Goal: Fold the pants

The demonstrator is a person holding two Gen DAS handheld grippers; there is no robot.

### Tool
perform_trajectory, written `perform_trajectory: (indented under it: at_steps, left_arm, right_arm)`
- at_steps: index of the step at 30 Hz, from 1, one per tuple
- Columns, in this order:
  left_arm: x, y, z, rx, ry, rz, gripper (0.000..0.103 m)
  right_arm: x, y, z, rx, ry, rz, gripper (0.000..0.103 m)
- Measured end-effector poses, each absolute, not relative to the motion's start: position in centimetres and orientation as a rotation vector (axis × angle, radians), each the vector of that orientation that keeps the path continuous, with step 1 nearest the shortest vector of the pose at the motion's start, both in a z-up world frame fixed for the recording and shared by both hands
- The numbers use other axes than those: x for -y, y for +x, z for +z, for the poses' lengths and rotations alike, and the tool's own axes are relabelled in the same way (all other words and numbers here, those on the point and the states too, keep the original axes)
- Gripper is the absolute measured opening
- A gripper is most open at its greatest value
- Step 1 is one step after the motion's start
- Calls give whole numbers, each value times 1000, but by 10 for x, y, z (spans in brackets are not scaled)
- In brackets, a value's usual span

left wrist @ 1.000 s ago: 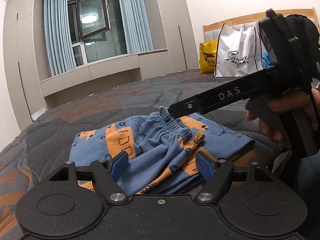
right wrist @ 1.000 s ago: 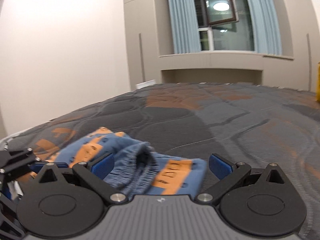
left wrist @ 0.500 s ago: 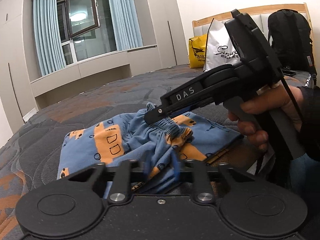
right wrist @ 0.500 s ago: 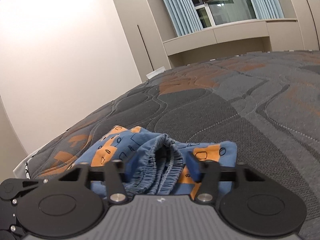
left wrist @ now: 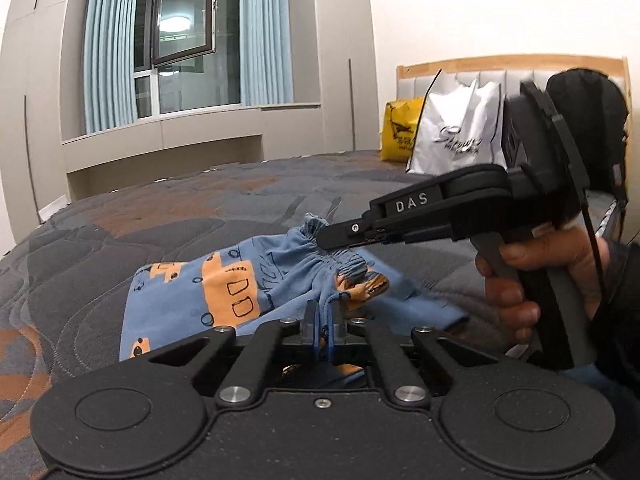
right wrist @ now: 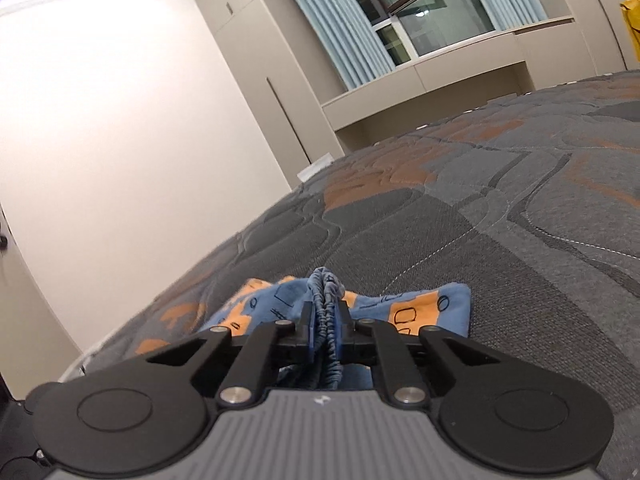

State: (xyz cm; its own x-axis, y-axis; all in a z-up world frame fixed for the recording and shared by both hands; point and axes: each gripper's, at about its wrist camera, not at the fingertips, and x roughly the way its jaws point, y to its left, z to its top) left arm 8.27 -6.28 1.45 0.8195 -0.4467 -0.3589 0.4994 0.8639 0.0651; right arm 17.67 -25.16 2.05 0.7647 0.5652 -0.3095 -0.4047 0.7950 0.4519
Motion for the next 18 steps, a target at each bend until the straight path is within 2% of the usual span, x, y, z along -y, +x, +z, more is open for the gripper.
perform_trajectory:
  at_steps: [18]
  left_arm:
    - [84, 92, -2, -409, 168, -603, 3]
  right_arm:
    - [282, 153, 9, -481, 427, 415, 10]
